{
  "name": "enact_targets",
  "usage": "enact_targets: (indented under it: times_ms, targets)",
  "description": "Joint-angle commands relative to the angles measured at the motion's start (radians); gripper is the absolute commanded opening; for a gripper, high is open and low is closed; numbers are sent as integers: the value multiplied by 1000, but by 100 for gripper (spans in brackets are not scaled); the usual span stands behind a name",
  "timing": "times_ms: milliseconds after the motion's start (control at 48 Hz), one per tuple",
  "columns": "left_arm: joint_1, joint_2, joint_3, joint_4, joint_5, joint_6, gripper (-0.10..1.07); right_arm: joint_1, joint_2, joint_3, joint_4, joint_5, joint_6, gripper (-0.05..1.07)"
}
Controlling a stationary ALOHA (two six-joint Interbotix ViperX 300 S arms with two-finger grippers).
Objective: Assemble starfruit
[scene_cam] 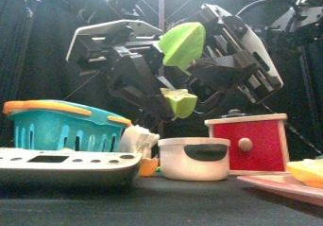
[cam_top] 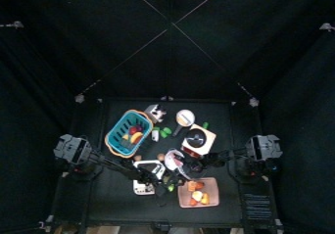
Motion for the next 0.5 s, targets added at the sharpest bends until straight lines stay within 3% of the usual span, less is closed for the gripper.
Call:
enact_targets:
  times_ms: [0, 479]
  targets:
    - [0, -26, -29, 5, 2, -2, 70, -5, -17, -2, 26, -8, -2, 64]
    - [8, -41, -29, 9, 32, -6, 70, 6, -5, 6, 123, -9, 0, 64]
